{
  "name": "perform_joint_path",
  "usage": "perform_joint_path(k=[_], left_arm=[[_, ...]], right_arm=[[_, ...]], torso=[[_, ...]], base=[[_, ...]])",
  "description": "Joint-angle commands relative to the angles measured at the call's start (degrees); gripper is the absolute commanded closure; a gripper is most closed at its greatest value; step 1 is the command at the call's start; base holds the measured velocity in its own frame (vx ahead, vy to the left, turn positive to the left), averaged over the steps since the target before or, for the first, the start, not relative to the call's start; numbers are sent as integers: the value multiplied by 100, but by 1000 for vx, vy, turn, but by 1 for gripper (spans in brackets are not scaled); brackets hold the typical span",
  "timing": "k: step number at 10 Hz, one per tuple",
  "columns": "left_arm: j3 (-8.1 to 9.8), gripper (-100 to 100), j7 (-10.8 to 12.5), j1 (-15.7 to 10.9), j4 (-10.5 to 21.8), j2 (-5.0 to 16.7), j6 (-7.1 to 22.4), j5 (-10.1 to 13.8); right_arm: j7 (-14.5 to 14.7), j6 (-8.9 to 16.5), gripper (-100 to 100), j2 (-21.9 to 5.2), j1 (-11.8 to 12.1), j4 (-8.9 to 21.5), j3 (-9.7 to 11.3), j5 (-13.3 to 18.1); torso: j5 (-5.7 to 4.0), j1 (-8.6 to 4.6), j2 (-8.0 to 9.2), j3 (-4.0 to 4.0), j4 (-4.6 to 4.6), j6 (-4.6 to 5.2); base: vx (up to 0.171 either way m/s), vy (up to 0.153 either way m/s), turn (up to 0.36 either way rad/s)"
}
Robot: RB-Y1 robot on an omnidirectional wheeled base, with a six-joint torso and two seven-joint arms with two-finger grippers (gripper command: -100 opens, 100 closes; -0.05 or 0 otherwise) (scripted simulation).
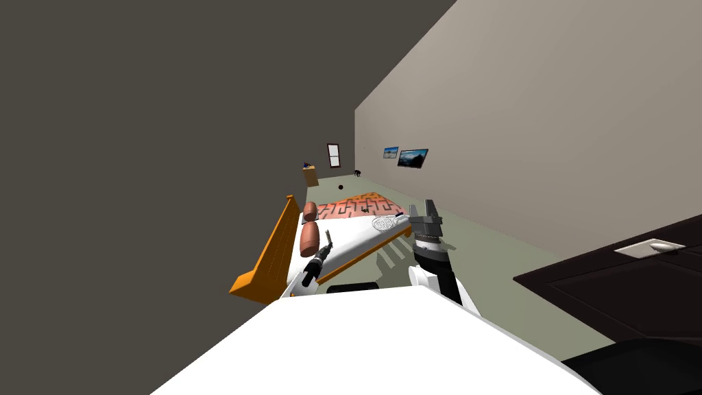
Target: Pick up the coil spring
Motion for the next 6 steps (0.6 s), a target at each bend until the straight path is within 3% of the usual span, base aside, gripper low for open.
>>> perform_joint_path(k=[1, 3, 6], left_arm=[[-92, -100, -2, 27, -33, 16, 187, -28], [-266, -100, -15, -119, 327, -3, 491, -130], [-508, -100, -25, -317, 810, -27, 904, -270]], right_arm=[[0, 0, 0, 0, 0, 0, 0, 0], [0, 0, 0, 0, -1, 0, 0, 0], [0, 0, 0, 0, 0, 0, 0, 0]], torso=[[0, 0, 0, 0, 0, 0], [-1, -4, 13, 6, 2, 0], [-2, -9, -13, -9, -4, 0]], base=[[124, 5, 8], [117, 1, 22], [179, -6, 31]])
